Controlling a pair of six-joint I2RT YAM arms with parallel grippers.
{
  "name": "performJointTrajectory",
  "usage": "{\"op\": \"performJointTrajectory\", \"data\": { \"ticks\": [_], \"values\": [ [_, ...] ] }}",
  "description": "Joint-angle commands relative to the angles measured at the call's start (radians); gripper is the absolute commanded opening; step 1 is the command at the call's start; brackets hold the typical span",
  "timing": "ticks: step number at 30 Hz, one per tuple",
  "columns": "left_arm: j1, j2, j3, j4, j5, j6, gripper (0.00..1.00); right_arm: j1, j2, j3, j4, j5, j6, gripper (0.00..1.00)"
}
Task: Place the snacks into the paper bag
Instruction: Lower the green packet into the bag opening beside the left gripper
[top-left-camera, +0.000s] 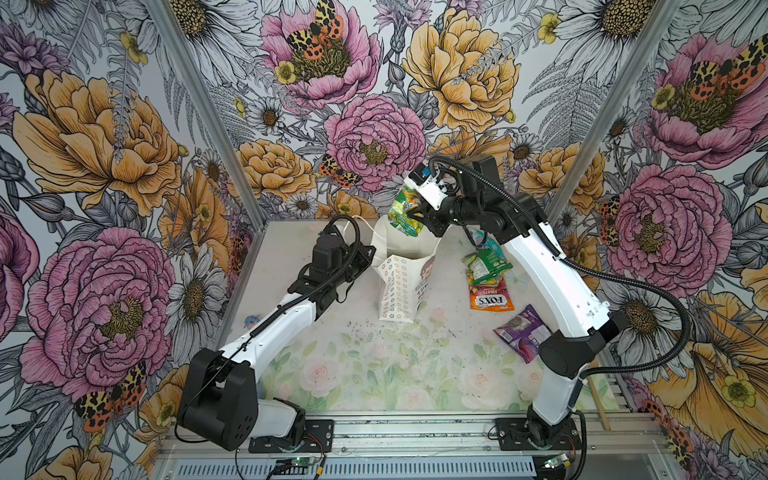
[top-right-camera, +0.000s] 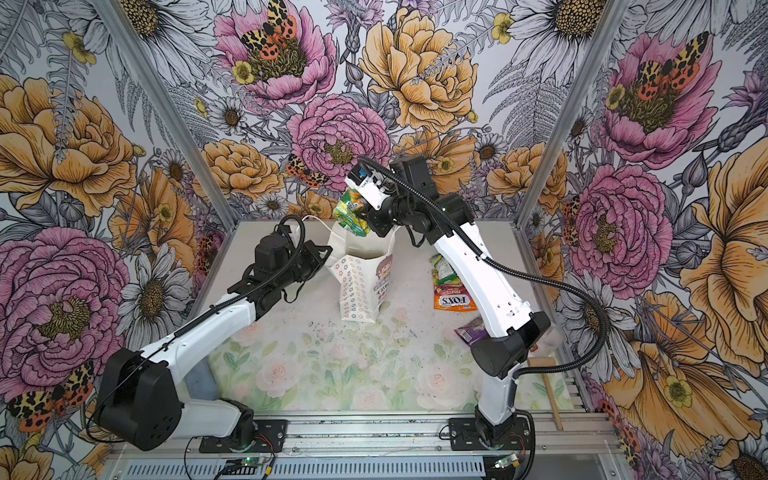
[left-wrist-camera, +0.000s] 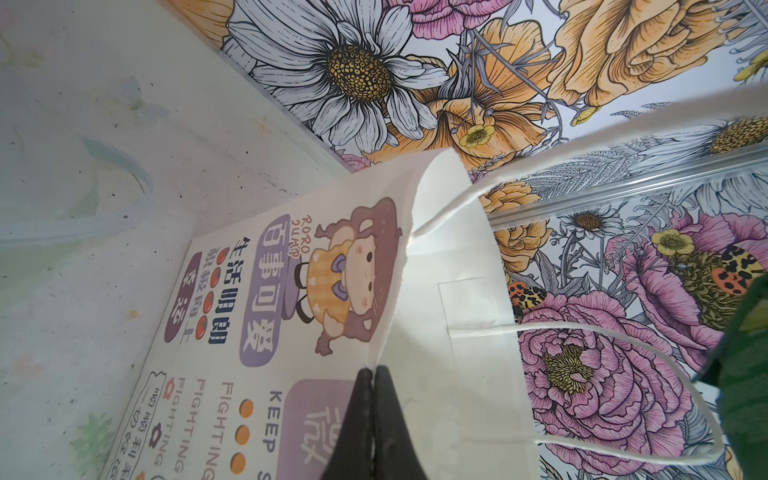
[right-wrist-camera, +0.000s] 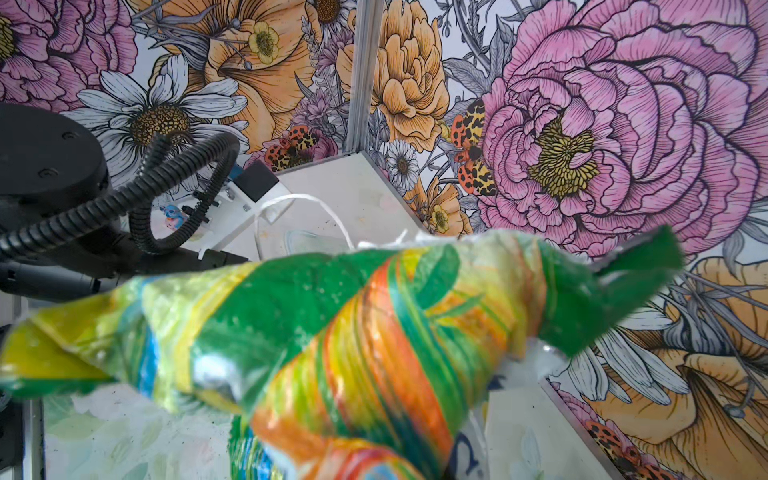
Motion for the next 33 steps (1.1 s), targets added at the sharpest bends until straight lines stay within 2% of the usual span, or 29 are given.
{"op": "performJointTrajectory", "data": {
  "ticks": [1,7,19,25,33],
  "values": [
    [0.008,-0.021,-0.004,-0.012,0.028,0.018,0.0,0.025,0.024,-0.003,0.02,0.074,-0.087,0.0],
    [0.006,-0.026,-0.012,-0.005,0.032,0.015,0.0,0.065,0.083,-0.005,0.019,0.252,-0.154,0.0],
    [0.013,-0.032,-0.021,-0.002,0.031,0.014,0.0,0.125,0.117,-0.05,0.005,0.525,-0.268,0.0],
    [0.016,-0.034,-0.024,0.001,0.033,0.011,0.0,0.152,0.108,-0.087,-0.021,0.582,-0.308,0.0],
    [0.017,-0.035,-0.025,0.001,0.03,0.01,0.0,0.179,0.075,-0.127,-0.074,0.588,-0.319,0.0]
  ]
}}
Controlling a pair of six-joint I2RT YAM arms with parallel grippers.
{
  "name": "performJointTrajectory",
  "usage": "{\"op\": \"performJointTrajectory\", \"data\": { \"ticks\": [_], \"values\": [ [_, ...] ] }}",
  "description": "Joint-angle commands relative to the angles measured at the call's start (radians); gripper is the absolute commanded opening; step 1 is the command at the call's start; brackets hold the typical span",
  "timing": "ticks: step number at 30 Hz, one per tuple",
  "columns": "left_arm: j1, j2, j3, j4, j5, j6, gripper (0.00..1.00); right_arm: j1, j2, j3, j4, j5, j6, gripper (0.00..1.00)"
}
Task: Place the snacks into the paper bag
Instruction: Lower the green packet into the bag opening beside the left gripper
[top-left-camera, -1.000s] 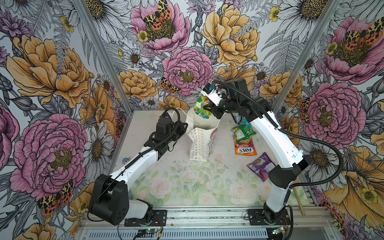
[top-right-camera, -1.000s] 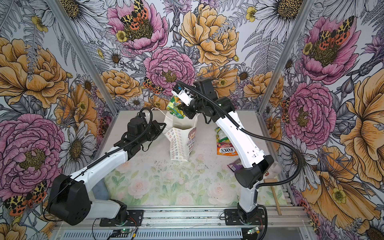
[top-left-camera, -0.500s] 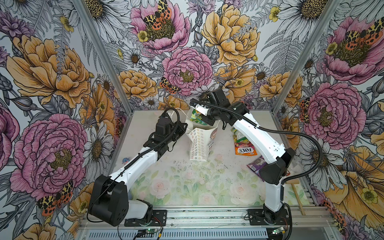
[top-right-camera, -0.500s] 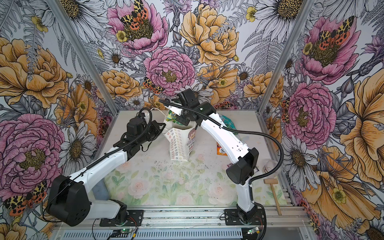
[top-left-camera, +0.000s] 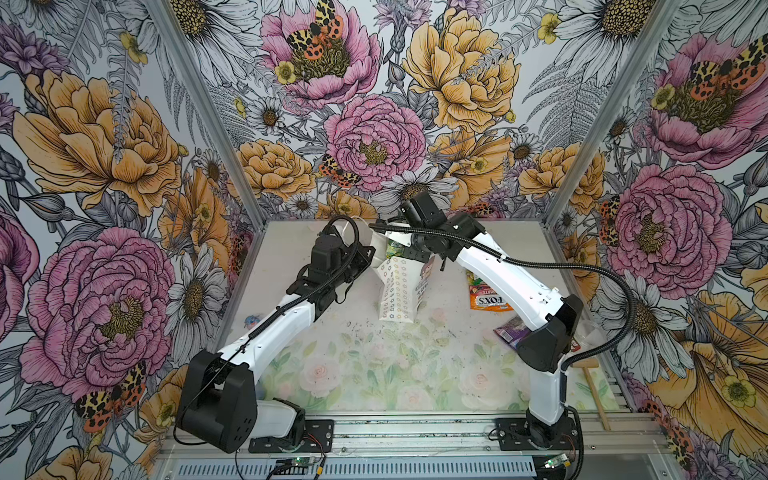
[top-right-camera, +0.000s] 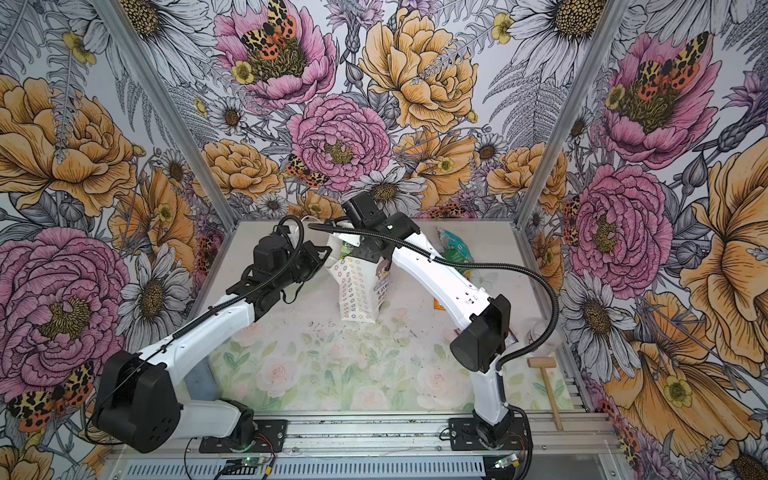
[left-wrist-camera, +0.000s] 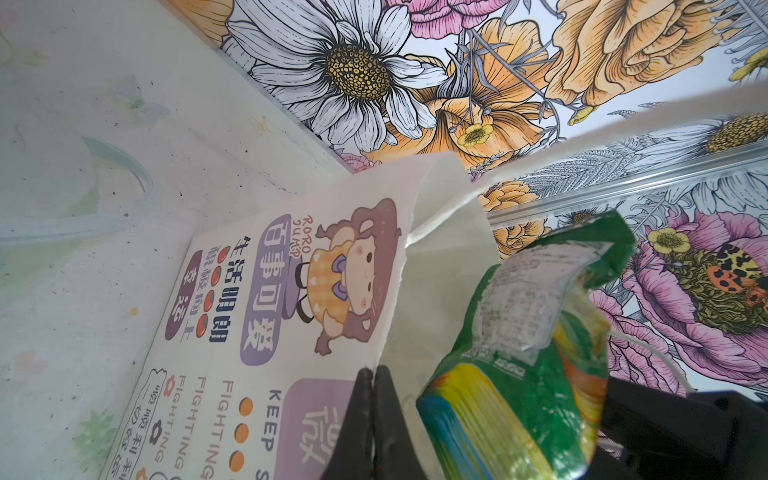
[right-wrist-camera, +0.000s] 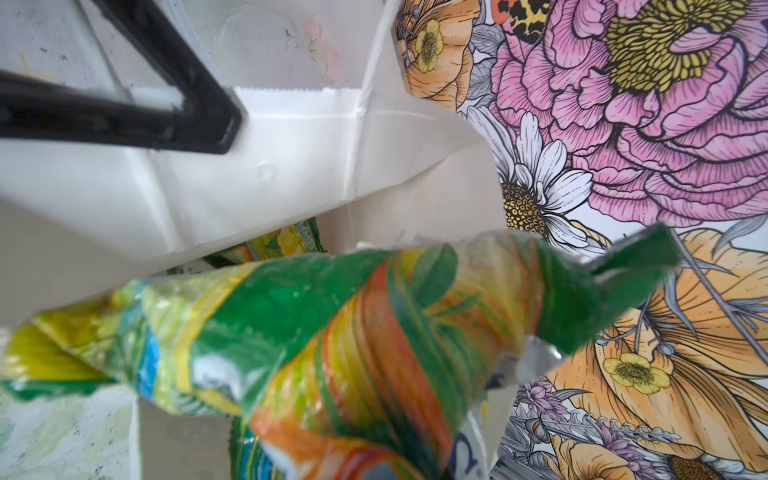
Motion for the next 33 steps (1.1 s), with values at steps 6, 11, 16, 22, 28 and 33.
{"op": "performJointTrajectory", "data": {
  "ticks": [6,11,16,22,28,33],
  "values": [
    [0.01,-0.024,-0.021,0.001,0.017,0.008,0.0,0.034,-0.099,-0.044,-0.029,0.021,-0.037,0.0],
    [0.009,-0.024,-0.018,0.001,0.016,0.006,0.0,0.049,-0.131,-0.061,-0.066,-0.002,-0.066,0.0],
    [0.006,-0.028,-0.017,0.002,0.015,0.006,0.0,0.052,-0.14,-0.072,-0.108,-0.023,-0.084,0.0],
    [0.005,-0.035,-0.012,-0.007,0.009,0.009,0.0,0.052,-0.126,-0.066,-0.155,-0.046,-0.084,0.0],
    [0.001,-0.032,-0.003,-0.01,0.01,0.009,0.0,0.084,-0.103,-0.036,-0.198,-0.076,-0.08,0.05],
    [0.0,-0.03,0.006,-0.016,0.01,0.014,0.0,0.09,-0.076,-0.017,-0.205,-0.065,-0.076,0.1]
  ]
}}
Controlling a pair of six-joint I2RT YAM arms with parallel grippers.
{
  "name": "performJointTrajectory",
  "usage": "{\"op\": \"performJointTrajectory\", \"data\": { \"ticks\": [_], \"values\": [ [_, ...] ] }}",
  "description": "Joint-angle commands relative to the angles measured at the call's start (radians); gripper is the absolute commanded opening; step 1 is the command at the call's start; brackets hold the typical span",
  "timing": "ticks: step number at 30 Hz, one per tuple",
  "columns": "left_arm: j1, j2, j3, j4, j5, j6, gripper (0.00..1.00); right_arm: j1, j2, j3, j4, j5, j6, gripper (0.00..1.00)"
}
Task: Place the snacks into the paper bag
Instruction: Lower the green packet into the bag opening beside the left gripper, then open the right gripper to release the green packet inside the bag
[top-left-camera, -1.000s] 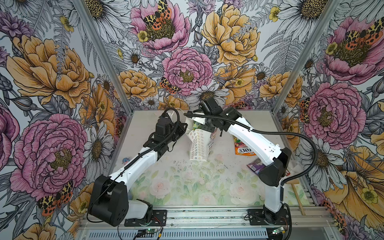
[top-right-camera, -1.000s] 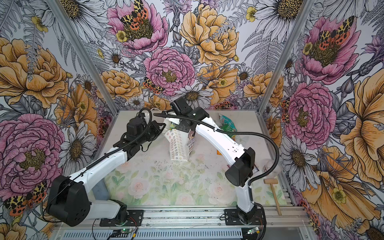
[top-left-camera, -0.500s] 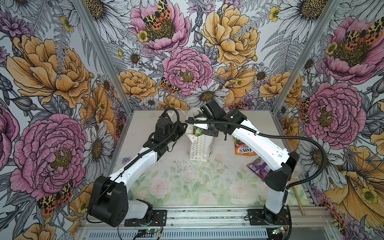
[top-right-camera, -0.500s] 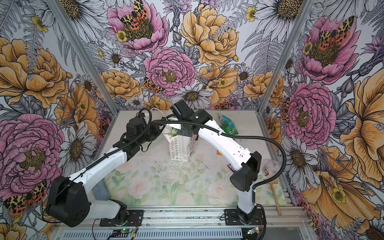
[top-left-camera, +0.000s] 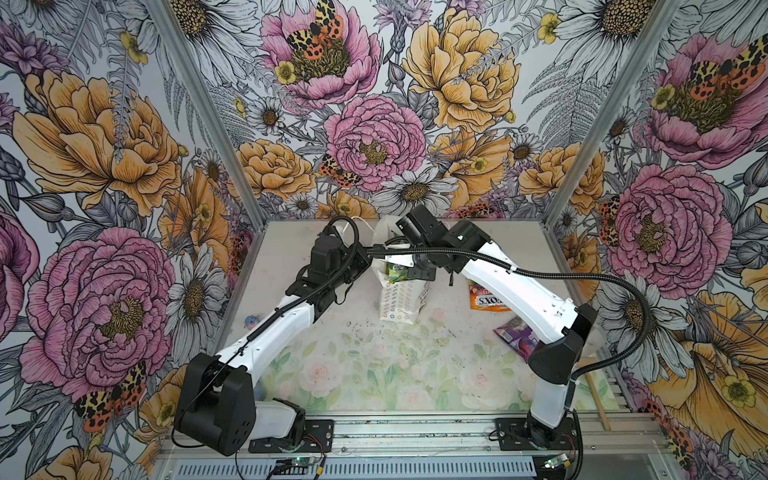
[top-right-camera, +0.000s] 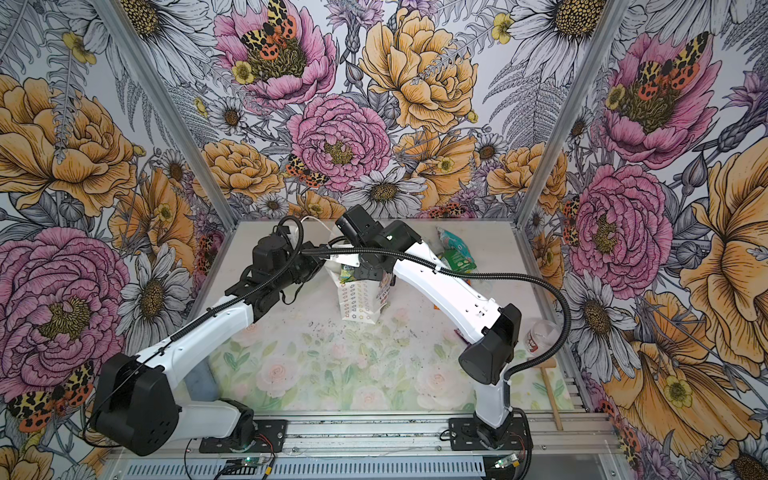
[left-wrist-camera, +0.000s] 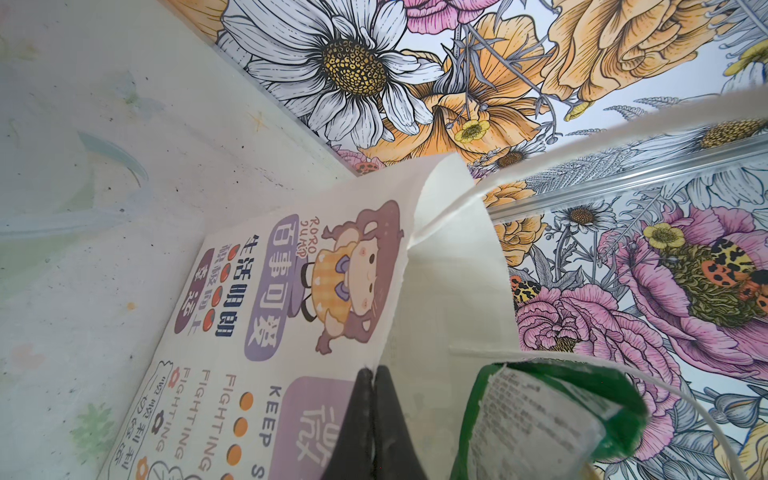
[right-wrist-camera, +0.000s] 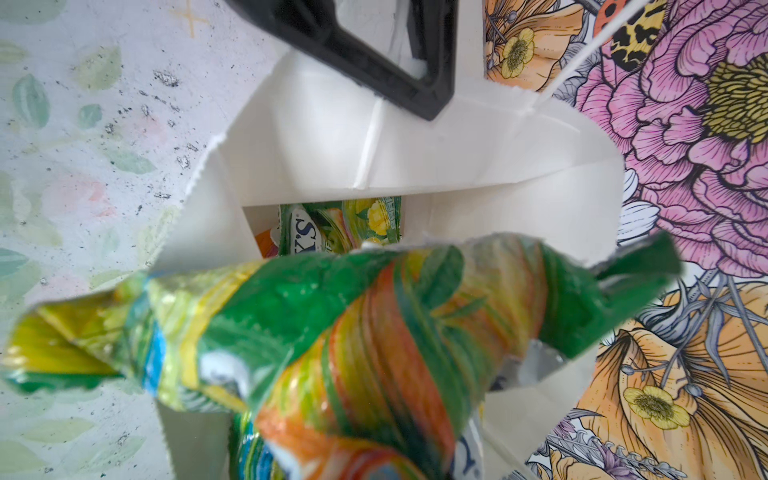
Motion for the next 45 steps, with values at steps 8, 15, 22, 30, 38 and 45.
{"op": "performJointTrajectory", "data": {
  "ticks": [8,15,22,30,38,45],
  "values": [
    [0.002,-0.029,0.011,-0.016,0.004,0.017,0.0,0.008,0.033,0.066,-0.046,0.018,0.013,0.21],
    [0.002,-0.035,0.008,-0.02,0.004,0.02,0.0,-0.01,0.065,0.115,-0.046,0.038,0.038,0.26],
    [-0.002,-0.035,0.006,-0.018,0.004,0.019,0.0,-0.011,0.094,0.154,-0.044,0.118,0.046,0.3],
    [0.0,-0.038,0.002,-0.016,0.002,0.019,0.0,-0.016,0.093,0.15,-0.042,0.152,0.044,0.31],
    [0.0,-0.035,-0.001,-0.015,0.001,0.017,0.0,-0.014,0.072,0.157,-0.042,0.111,0.069,0.31],
    [-0.001,-0.036,-0.001,-0.014,-0.001,0.015,0.0,-0.016,0.024,0.19,-0.041,0.026,0.169,0.35]
  ]
}}
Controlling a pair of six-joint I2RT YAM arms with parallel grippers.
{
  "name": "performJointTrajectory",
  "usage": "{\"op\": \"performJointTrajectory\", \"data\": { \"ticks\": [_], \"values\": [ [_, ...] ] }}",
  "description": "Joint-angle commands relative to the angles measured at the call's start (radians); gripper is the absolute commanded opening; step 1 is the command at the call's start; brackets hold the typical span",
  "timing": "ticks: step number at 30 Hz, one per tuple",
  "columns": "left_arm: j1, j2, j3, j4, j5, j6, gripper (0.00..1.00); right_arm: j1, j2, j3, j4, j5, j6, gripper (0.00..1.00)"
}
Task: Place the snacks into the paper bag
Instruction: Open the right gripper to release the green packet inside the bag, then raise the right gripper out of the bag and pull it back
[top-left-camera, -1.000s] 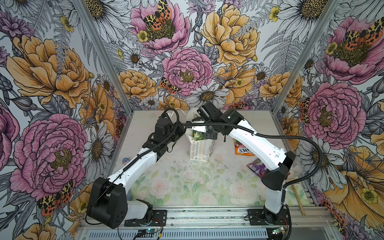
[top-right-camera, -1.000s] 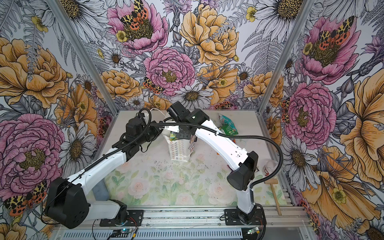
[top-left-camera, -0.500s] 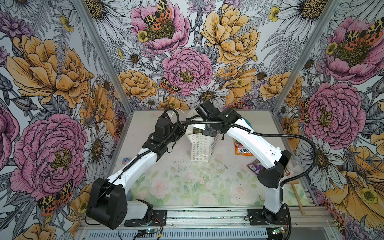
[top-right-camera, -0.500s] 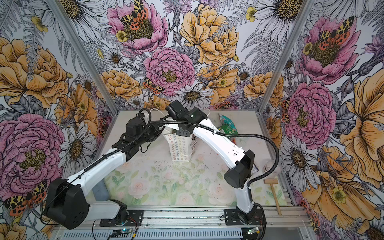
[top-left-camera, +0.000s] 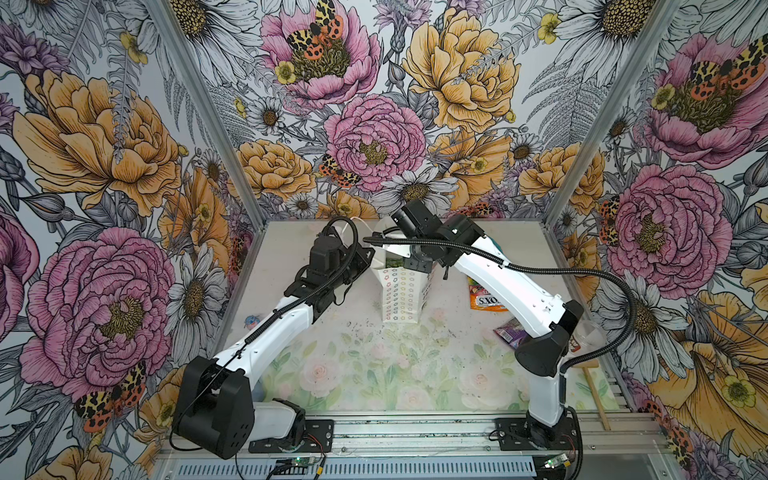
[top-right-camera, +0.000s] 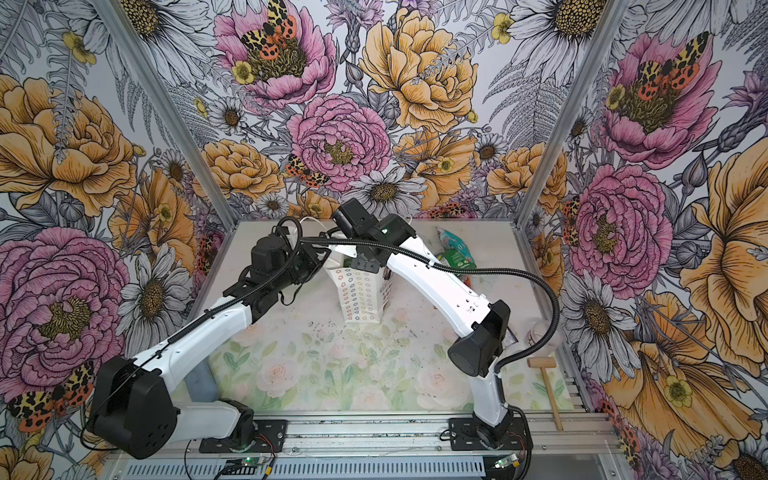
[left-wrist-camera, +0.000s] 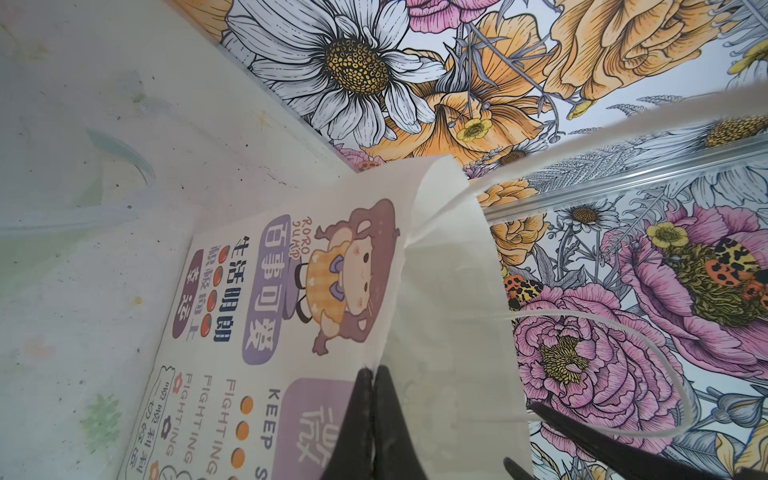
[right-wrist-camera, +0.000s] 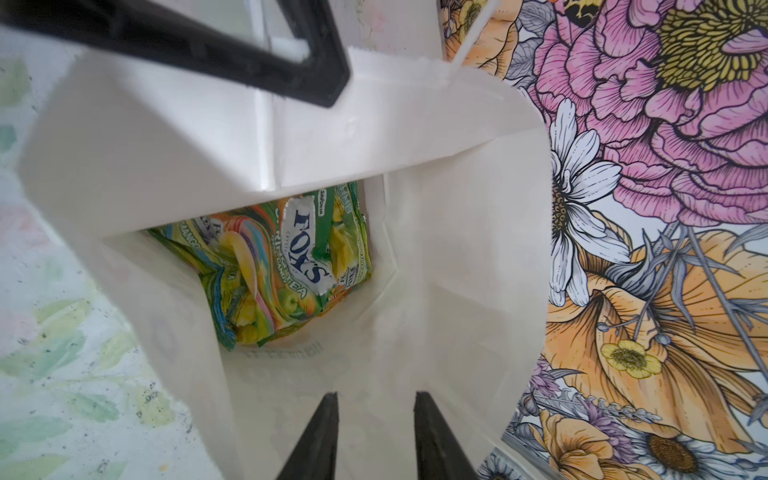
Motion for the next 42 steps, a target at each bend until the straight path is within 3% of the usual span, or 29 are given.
{"op": "performJointTrajectory", "data": {
  "ticks": [1,8,18,23,29,37,42],
  "values": [
    [-0.001,-0.021,-0.001,0.01,0.0,0.013,0.0,-0.007,-0.071,0.039,0.003,-0.084,0.088,0.36],
    [0.0,-0.024,-0.003,0.01,0.0,0.012,0.0,-0.028,-0.16,0.036,0.002,-0.221,0.2,0.45],
    [-0.001,-0.024,-0.003,0.009,-0.002,0.011,0.0,-0.098,-0.296,0.006,0.003,-0.252,0.331,0.67],
    [-0.003,-0.019,-0.003,0.009,-0.001,0.009,0.0,-0.191,-0.388,-0.027,0.024,-0.349,0.406,0.69],
    [-0.007,-0.012,0.006,0.01,0.0,0.009,0.0,-0.31,-0.542,-0.183,0.139,-0.399,0.451,0.73],
    [-0.01,-0.012,0.01,0.008,-0.001,0.009,0.0,-0.462,-0.64,-0.267,0.188,-0.399,0.485,0.75],
    [-0.01,-0.013,0.011,0.007,0.0,0.008,0.0,-0.557,-0.628,-0.266,0.191,-0.378,0.512,0.83]
  ]
}}
